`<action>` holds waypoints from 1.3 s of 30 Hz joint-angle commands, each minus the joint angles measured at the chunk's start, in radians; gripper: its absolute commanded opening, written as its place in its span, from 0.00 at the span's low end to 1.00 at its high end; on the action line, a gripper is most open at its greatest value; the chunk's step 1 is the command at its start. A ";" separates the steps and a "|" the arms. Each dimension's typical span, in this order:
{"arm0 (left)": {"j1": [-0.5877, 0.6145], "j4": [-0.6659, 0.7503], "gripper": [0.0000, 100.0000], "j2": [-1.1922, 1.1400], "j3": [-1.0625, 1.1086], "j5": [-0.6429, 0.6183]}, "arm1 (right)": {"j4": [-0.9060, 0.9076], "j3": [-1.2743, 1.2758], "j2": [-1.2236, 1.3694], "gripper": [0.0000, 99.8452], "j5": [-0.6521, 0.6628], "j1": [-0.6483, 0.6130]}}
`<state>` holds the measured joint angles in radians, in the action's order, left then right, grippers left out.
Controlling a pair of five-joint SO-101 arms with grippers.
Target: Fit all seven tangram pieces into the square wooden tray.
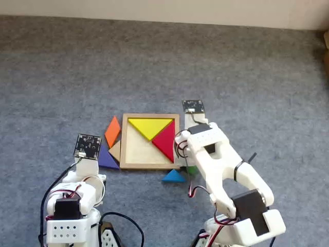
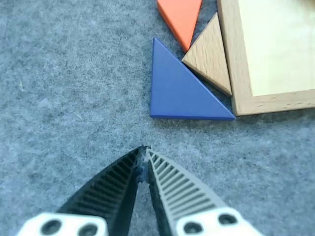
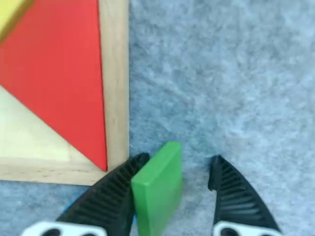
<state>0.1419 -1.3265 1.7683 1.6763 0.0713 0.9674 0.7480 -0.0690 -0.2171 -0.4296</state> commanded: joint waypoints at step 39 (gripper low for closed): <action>-0.018 -0.006 0.00 0.051 0.019 -0.005 | -0.001 -0.200 -0.266 0.00 0.640 -0.226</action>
<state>0.1419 -1.3265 1.7683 1.6763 0.0713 0.9674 0.6452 -0.3867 0.3966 -0.6061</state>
